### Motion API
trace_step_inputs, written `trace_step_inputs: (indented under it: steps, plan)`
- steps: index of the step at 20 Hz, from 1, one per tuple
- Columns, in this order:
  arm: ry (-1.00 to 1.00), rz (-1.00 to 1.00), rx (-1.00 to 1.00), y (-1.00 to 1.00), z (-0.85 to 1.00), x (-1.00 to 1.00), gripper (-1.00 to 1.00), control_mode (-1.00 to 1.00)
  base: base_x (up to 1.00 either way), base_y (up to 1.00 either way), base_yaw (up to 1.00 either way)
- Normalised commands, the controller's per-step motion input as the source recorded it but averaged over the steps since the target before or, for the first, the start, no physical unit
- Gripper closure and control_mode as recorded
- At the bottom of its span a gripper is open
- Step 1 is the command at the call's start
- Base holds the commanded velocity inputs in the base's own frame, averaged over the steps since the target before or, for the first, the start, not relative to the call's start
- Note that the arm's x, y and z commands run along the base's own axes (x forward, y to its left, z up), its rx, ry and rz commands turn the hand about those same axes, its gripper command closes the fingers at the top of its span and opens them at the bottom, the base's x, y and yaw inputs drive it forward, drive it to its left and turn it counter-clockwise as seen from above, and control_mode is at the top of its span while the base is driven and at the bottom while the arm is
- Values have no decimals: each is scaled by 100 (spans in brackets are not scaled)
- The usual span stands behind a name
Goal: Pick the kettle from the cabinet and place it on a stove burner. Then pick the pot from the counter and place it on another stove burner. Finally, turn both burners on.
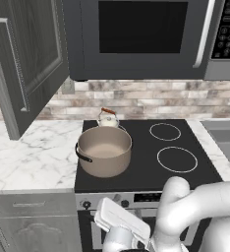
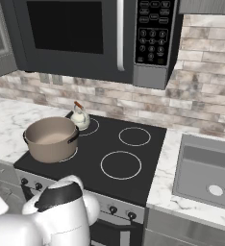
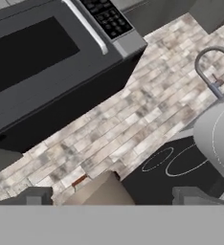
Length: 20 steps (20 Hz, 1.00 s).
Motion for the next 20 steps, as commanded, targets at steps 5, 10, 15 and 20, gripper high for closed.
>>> trace_step_inputs:
  steps: [5, 10, 15, 20]
  plan:
    - [5, 0, -8, 0, -20, 27, -100, -100, 0, 0, 0]
    - [2, 0, -4, 0, -24, 2, -100, -100, 0, 0, 0]
    - [4, 0, -2, 0, -23, 7, -100, -100, 0, 0, 0]
    - [3, 0, -1, 0, -17, 7, -100, -100, 0, 0, 0]
